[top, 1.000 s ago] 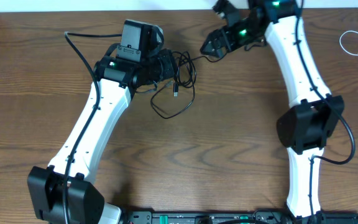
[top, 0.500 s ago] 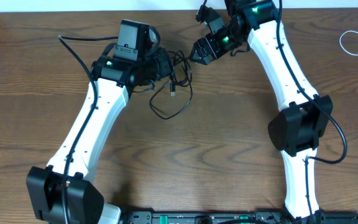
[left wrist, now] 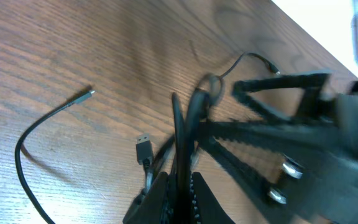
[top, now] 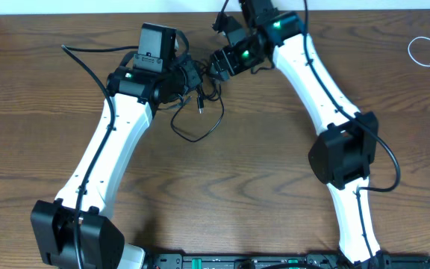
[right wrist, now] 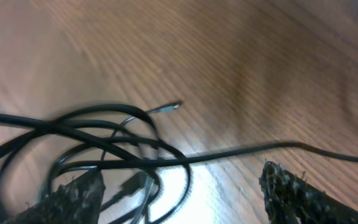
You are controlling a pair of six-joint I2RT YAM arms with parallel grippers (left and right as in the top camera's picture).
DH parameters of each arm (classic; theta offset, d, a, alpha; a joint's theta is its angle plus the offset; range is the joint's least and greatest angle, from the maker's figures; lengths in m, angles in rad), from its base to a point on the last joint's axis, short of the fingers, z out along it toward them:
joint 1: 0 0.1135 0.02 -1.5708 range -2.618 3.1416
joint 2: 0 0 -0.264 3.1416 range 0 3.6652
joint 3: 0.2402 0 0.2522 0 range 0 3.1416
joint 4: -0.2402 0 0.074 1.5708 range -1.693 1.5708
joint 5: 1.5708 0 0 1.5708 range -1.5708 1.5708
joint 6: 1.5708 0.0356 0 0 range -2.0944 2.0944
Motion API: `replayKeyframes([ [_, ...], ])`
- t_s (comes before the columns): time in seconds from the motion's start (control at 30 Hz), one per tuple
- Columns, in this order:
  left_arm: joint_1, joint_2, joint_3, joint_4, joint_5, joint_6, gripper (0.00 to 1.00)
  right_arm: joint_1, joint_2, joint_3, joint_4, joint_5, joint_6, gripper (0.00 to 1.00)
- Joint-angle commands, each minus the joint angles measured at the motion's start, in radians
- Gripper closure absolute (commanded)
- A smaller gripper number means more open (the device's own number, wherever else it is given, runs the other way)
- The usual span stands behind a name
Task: Untangle cables
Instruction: 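Grasp a black cable strand with the right gripper beside the left gripper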
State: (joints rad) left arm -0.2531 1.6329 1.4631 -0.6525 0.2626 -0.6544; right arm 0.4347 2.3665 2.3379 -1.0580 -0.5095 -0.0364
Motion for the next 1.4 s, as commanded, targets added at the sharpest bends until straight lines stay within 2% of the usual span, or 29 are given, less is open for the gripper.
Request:
replayKeyframes([
  [0.0,0.026,0.011,0.007,0.000,-0.009,-0.040,0.92,0.010,0.055,-0.061,0.060,0.073,0.193,0.24],
  [0.17,0.050,0.011,0.007,0.000,0.051,-0.035,0.92,0.008,0.080,-0.129,0.113,0.225,0.317,0.23],
  [0.27,0.064,0.009,0.007,0.003,0.074,-0.035,0.92,-0.003,0.082,-0.167,0.144,0.196,0.320,0.24],
  [0.5,0.067,0.009,0.007,0.003,0.070,-0.034,0.92,-0.043,0.080,-0.127,0.175,-0.083,0.212,0.21],
  [0.7,0.067,0.011,0.007,-0.002,0.039,0.016,0.92,-0.092,0.064,-0.063,0.129,-0.357,0.093,0.21],
  [0.93,0.067,0.027,0.006,-0.004,0.039,0.032,0.92,-0.120,0.014,-0.056,0.130,-0.550,0.072,0.23],
  [1.2,0.066,0.054,0.006,-0.009,0.040,0.032,0.92,-0.083,0.007,-0.056,0.182,-0.608,0.140,0.30],
  [1.3,0.066,0.057,0.006,-0.012,0.040,0.032,0.92,-0.062,0.007,-0.056,0.216,-0.588,0.203,0.39],
  [1.37,0.066,0.057,0.006,-0.012,0.040,0.032,0.92,-0.044,0.007,-0.056,0.222,-0.503,0.261,0.44],
])
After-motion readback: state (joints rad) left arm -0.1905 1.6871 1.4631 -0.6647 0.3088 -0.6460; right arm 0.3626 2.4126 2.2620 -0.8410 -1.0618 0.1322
